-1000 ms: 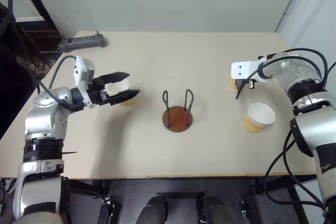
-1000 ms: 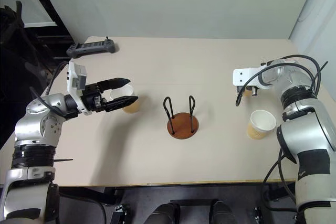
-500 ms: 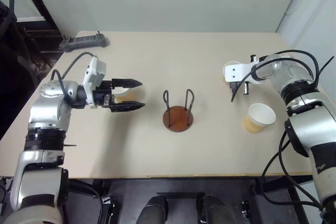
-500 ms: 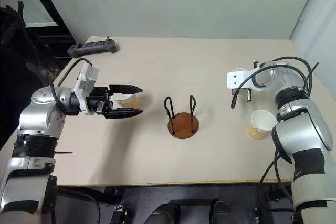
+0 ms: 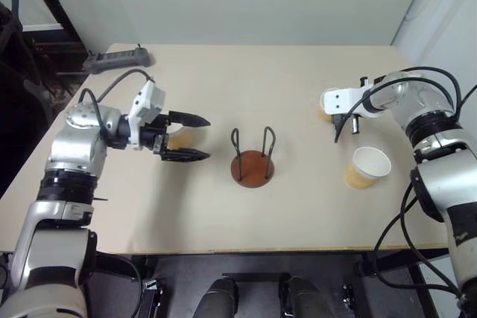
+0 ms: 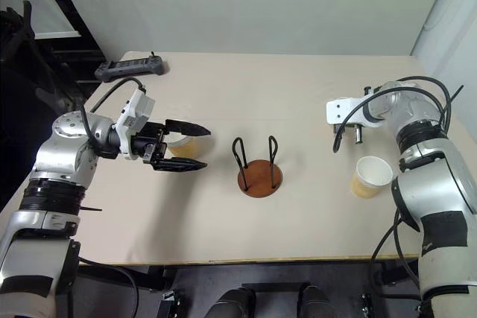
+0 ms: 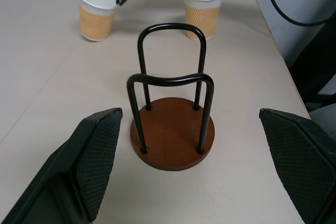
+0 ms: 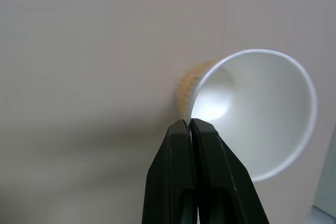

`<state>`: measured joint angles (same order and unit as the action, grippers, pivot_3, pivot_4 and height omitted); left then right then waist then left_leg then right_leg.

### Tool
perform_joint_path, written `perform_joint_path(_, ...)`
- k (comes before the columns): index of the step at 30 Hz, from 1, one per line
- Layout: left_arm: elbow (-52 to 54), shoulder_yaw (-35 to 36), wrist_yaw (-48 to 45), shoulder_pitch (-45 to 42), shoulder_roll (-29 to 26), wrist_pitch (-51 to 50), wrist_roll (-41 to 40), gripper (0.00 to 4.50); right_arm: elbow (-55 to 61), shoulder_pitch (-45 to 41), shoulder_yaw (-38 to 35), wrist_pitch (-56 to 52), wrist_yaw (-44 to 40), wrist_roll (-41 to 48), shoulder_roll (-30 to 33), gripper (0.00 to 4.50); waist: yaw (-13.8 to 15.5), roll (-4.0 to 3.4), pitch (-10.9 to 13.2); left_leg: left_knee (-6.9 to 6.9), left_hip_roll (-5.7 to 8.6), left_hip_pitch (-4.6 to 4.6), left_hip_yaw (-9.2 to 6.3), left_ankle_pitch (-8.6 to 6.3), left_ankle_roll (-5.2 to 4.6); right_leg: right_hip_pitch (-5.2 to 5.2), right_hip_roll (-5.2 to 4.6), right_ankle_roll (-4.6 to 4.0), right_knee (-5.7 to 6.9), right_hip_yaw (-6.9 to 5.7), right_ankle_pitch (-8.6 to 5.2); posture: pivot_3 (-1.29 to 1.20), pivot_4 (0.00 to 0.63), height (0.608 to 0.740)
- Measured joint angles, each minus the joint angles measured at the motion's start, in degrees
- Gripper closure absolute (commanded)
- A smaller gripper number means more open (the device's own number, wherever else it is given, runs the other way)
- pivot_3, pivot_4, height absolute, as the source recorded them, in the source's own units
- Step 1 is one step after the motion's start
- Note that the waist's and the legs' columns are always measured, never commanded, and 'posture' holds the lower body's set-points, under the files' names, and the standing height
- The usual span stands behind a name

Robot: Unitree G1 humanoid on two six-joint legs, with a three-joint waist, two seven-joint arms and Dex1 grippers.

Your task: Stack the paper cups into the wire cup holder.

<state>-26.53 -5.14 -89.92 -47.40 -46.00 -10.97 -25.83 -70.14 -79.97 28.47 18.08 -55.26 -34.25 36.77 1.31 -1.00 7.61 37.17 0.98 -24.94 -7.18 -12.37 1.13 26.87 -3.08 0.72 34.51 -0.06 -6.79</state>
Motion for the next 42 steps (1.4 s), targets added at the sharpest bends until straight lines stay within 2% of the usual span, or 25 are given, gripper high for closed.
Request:
perform_joint_path(17, -7.3, -2.6, -0.1, -2.9, 1.1, 5.9, -0.1, 0.0, 7.0, -1.0, -1.0, -1.4, -7.8, 3.4, 2.3, 4.49, 0.0, 0.0, 0.0, 0.0, -0.01, 0.0, 0.0, 0.11, -0.17, 0.0, 0.01, 0.0, 0.0, -0.01, 0.0, 0.0, 0.15, 0.74)
perform_joint_path(20, -8.0, -2.9, -0.1, -3.0, 1.1, 6.5, -0.1, 0.0, 6.9, -0.9, -1.0, -1.6, -7.7, 3.5, 2.3, 3.93, 0.0, 0.0, 0.0, 0.0, -0.01, 0.0, 0.0, 0.11, -0.18, 0.0, 0.01, 0.0, -0.01, -0.01, 0.0, 0.0, 0.15, 0.74)
perform_joint_path(23, -8.5, -3.0, -0.1, -3.0, 1.1, 7.1, -0.3, 0.0, 6.0, -0.9, -1.0, -1.5, -6.0, 3.0, 2.2, 2.95, 0.0, 0.0, 0.0, 0.0, -0.01, 0.0, 0.0, 0.11, -0.19, 0.0, 0.01, 0.0, -0.01, -0.01, 0.0, 0.0, 0.15, 0.74)
perform_joint_path(42, -6.0, -3.0, -0.2, -2.6, 0.6, 6.0, -1.5, 0.0, -2.4, -1.0, 2.5, -0.7, 6.3, -4.3, -3.7, 2.95, 0.0, 0.0, 0.0, 0.0, -0.01, 0.0, 0.01, 0.11, -0.19, 0.01, 0.0, 0.01, 0.0, -0.01, 0.01, 0.0, 0.15, 0.74)
